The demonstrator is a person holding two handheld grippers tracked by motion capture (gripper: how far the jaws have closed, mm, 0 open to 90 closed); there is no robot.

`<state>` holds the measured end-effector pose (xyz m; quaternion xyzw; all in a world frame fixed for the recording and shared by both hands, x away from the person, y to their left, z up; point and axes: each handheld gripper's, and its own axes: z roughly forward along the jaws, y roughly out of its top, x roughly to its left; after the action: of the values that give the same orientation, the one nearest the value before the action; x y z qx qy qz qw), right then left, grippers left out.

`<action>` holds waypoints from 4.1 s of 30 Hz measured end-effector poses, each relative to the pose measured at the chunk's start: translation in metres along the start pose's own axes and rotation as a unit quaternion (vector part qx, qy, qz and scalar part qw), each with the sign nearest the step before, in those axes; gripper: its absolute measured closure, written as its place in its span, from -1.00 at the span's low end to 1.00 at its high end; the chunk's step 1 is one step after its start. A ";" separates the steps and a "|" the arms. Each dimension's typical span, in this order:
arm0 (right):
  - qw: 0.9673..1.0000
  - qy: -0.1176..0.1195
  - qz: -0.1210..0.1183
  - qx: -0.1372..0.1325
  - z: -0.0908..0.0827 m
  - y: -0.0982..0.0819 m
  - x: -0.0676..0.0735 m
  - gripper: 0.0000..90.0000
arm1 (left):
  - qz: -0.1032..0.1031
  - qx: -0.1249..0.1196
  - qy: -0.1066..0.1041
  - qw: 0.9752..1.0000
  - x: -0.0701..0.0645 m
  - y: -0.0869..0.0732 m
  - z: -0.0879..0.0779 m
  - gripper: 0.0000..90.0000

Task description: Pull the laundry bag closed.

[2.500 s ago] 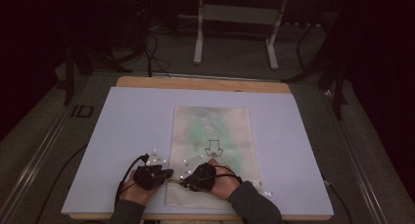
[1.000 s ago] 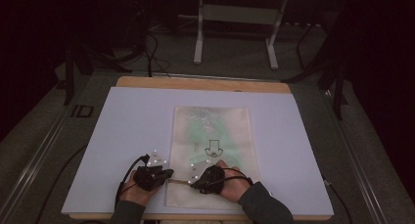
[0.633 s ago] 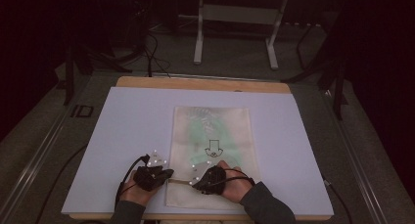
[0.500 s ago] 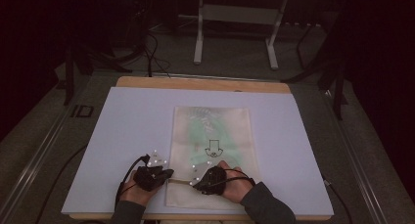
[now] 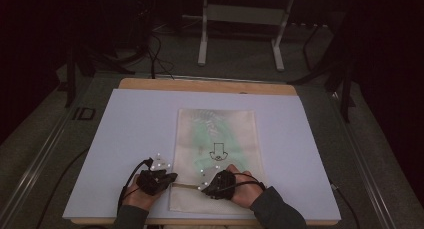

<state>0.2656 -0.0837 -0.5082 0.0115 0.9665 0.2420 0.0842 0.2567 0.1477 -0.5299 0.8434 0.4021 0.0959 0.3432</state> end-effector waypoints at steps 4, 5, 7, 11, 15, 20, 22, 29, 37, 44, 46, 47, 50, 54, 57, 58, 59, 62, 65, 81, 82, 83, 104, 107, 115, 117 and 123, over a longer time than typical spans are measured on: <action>1.000 -0.001 0.002 0.004 -0.002 -0.003 0.000 0.84 | -0.002 -0.001 -0.001 1.000 0.000 0.000 0.000 0.99; 1.000 0.000 0.000 0.005 -0.003 -0.004 -0.001 0.84 | -0.002 -0.001 -0.001 1.000 0.000 0.000 0.000 0.99; 1.000 0.001 0.001 0.010 -0.004 -0.006 -0.001 0.84 | -0.003 -0.001 -0.002 1.000 0.000 0.000 0.000 0.99; 1.000 0.001 0.006 0.011 -0.006 -0.011 -0.001 0.84 | -0.003 -0.001 -0.002 1.000 0.001 0.000 0.000 0.99; 1.000 0.002 0.008 0.012 -0.008 -0.014 -0.002 0.84 | -0.002 0.000 -0.001 1.000 0.000 0.000 0.000 0.99; 1.000 0.001 0.013 0.015 -0.011 -0.019 -0.002 0.83 | -0.001 -0.001 0.000 1.000 0.000 0.000 0.000 0.99; 1.000 0.002 0.013 0.015 -0.012 -0.020 -0.002 0.84 | -0.001 -0.001 0.000 1.000 0.000 0.000 0.000 0.99; 1.000 0.001 0.014 0.013 -0.013 -0.023 -0.002 0.84 | -0.003 -0.001 0.000 1.000 0.000 0.000 0.000 0.99; 1.000 0.003 0.016 0.014 -0.015 -0.026 -0.002 0.84 | -0.003 -0.001 0.000 1.000 0.000 0.000 0.000 0.99; 1.000 0.000 0.016 0.019 -0.018 -0.028 -0.001 0.84 | -0.003 0.001 -0.001 1.000 0.000 0.000 0.000 0.99; 1.000 0.000 0.019 0.020 -0.020 -0.031 -0.001 0.84 | -0.003 0.001 0.000 1.000 0.000 0.000 0.000 0.99; 1.000 -0.001 0.019 0.018 -0.021 -0.032 -0.002 0.84 | -0.003 0.001 0.000 1.000 0.000 0.000 0.000 0.99; 1.000 -0.001 0.021 0.020 -0.023 -0.035 -0.002 0.84 | -0.003 0.001 0.000 1.000 0.000 0.000 0.000 0.99; 0.999 -0.003 0.023 0.023 -0.025 -0.037 -0.002 0.84 | -0.003 0.002 0.001 1.000 0.000 0.000 0.000 0.99; 0.999 -0.003 0.025 0.021 -0.026 -0.039 -0.002 0.84 | -0.003 0.002 0.001 1.000 -0.001 0.001 0.000 0.99; 0.999 -0.003 0.024 0.023 -0.026 -0.039 -0.002 0.84 | -0.002 0.002 0.001 1.000 -0.001 0.001 0.000 0.99; 0.999 -0.003 0.024 0.023 -0.027 -0.039 -0.002 0.84 | -0.002 0.002 0.002 1.000 -0.001 0.001 0.000 0.99; 0.999 -0.005 0.026 0.026 -0.028 -0.041 -0.002 0.84 | -0.003 0.002 0.001 1.000 -0.001 0.001 0.000 0.99; 0.999 -0.005 0.029 0.025 -0.031 -0.045 -0.003 0.84 | -0.003 0.002 0.001 1.000 -0.001 0.001 0.000 0.99; 0.999 -0.011 0.035 0.029 -0.040 -0.055 -0.002 0.84 | 0.001 0.005 0.003 1.000 -0.001 0.001 0.000 0.99; 0.999 -0.012 0.037 0.028 -0.041 -0.056 -0.002 0.84 | 0.002 0.006 0.005 1.000 -0.001 0.001 0.000 0.99; 0.999 -0.013 0.036 0.028 -0.042 -0.058 -0.002 0.84 | 0.003 0.007 0.005 1.000 -0.001 0.001 0.000 0.99; 0.998 -0.020 0.059 0.025 -0.054 -0.077 -0.004 0.84 | 0.001 0.006 0.004 1.000 -0.001 0.001 0.000 0.99; 0.998 -0.021 0.062 0.024 -0.056 -0.081 -0.004 0.84 | 0.002 0.006 0.005 1.000 -0.001 0.001 0.000 0.99; 0.997 -0.027 0.072 0.025 -0.063 -0.089 -0.004 0.84 | 0.001 0.006 0.004 1.000 -0.001 0.001 0.000 0.99; 0.997 -0.027 0.073 0.026 -0.063 -0.089 -0.004 0.84 | 0.002 0.007 0.004 1.000 -0.001 0.001 0.000 0.99; 0.996 -0.029 0.076 0.025 -0.067 -0.093 -0.005 0.84 | 0.002 0.007 0.004 1.000 -0.001 0.001 0.000 0.99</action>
<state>0.2609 -0.1972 -0.4935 0.0943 0.9657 0.2236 0.0928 0.2568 0.1466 -0.5287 0.8462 0.4025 0.0973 0.3355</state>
